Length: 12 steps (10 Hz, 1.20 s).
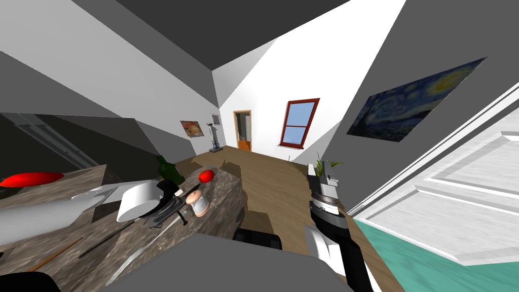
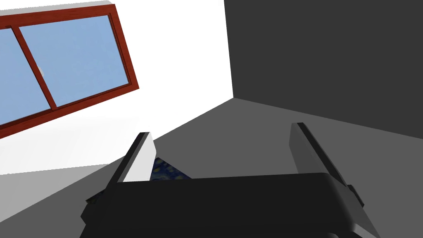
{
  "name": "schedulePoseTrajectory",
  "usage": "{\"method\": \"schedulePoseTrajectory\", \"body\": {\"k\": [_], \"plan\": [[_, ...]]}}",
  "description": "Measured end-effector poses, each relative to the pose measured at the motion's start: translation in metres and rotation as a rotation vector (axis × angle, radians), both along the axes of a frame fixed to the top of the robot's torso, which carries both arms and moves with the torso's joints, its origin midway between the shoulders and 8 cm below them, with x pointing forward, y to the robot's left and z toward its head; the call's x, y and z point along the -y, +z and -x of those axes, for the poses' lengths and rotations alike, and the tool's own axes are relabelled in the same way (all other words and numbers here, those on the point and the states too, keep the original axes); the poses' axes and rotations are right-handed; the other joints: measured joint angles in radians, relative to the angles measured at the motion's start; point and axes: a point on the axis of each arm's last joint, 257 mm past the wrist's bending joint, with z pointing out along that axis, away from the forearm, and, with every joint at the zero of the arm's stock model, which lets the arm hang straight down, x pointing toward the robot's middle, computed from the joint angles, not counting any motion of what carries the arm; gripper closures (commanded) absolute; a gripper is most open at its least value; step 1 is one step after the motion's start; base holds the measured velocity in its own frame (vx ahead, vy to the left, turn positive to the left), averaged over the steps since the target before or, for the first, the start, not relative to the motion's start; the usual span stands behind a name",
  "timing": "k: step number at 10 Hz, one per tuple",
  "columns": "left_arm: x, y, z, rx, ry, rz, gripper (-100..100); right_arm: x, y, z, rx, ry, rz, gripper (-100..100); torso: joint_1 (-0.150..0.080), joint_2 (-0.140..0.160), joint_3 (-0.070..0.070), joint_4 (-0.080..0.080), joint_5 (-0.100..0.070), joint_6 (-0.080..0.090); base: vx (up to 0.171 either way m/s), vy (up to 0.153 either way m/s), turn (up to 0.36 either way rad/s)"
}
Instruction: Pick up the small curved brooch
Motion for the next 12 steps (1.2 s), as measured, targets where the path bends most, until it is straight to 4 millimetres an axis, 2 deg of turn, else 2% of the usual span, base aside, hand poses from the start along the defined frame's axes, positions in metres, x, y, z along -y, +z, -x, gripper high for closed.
{"method": "schedulePoseTrajectory", "body": {"k": [1,2,6,7,8,12], "plan": [[-0.003,-0.002,0.003,-0.001,0.003,0.0,-100,0.0,0.0,0.0,0.0,0.0,0.0,0,0.0,0.0,0.0,0.0,0.0,0.0,0.0,0.0,0.0],[-0.003,-0.002,0.003,0.0,0.002,0.0,100,0.0,0.0,0.0,0.0,0.0,0.0,0,0.0,0.0,0.0,0.0,0.0,0.0,0.0,0.0,0.0],[-0.003,-0.002,0.003,-0.002,0.001,-0.001,100,0.0,0.0,0.0,0.0,0.0,0.0,0,0.0,0.0,0.0,0.0,0.0,0.0,0.0,0.0,0.0],[-0.003,-0.002,0.003,-0.002,0.0,-0.001,0,0.0,0.0,0.0,0.0,0.0,0.0,0,0.0,0.0,0.001,0.001,0.0,-0.001,0.0,0.0,0.0],[-0.003,-0.002,0.004,-0.002,0.0,-0.001,100,0.0,0.0,0.0,0.0,0.0,0.0,0,0.0,0.001,0.001,0.001,0.0,-0.001,-0.002,0.002,0.069],[0.01,0.018,-0.012,-0.007,-0.021,-0.005,100,0.0,0.0,0.0,0.0,0.0,0.0,0,0.0,0.001,0.001,0.001,0.0,-0.001,-0.002,0.001,0.059]]}}
